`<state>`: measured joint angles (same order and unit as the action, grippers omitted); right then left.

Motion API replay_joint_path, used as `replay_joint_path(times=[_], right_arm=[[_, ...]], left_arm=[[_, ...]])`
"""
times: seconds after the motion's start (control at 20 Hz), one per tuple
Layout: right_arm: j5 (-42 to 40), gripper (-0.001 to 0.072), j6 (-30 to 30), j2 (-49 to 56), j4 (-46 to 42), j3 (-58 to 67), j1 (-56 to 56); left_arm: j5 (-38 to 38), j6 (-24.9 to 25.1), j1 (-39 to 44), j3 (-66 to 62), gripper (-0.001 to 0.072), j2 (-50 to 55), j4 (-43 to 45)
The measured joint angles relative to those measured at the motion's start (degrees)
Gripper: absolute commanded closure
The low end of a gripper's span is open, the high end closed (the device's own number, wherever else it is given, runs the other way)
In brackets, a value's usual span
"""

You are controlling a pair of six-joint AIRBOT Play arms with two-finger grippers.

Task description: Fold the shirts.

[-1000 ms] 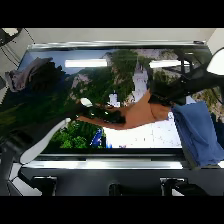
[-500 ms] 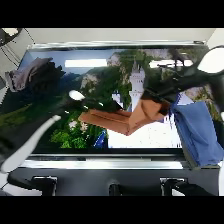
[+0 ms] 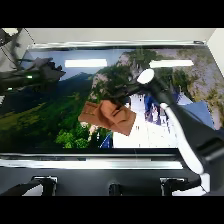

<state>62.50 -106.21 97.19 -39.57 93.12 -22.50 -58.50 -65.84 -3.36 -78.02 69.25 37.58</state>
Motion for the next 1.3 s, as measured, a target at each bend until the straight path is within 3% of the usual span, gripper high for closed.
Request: replay_joint_path(times=[0.05,0.1,0.15,0.4,0.75,0.95,1.15,1.2,1.3], right_arm=[[-1.97,0.0189,0.17,2.38,2.36,0.0,-1.33],[-3.26,0.012,0.52,4.37,4.11,0.0,-2.38],[-4.22,0.0103,0.96,6.21,5.68,0.0,-3.32],[-2.91,0.0104,2.27,7.41,3.93,0.0,-0.81],[16.96,0.0103,-1.77,-0.59,-24.76,-2.86,12.7],[15.3,0.0107,-1.53,-1.31,-24.7,-11.93,14.45],[9.27,0.0175,1.01,0.61,-17.94,-18.18,13.55],[8.26,0.0241,1.36,1.22,-17.09,-18.93,12.98],[6.69,0.0656,2.03,2.03,-15.06,-19.74,11.61]], left_arm=[[-0.59,-0.02,-1.09,0.0,0.0683,-1.29,0.37],[-1.22,-0.13,-1.92,0.07,0.0683,-2.34,0.85],[-1.6,-0.15,-2.45,0.09,0.0683,-3.06,1.05],[-2.32,-0.13,-3.74,1.88,0.0683,-4.55,1.97],[-2.56,1.18,-4.04,4.42,0.0682,-4.94,2.1],[-2.58,1.38,-4.04,4.68,0.0681,-4.94,2.12],[-2.58,1.51,-4.04,4.72,0.0682,-4.96,2.1],[-2.58,1.53,-4.04,4.72,0.0681,-4.96,2.1],[-2.6,1.55,-4.04,4.72,0.0681,-4.96,2.1]])
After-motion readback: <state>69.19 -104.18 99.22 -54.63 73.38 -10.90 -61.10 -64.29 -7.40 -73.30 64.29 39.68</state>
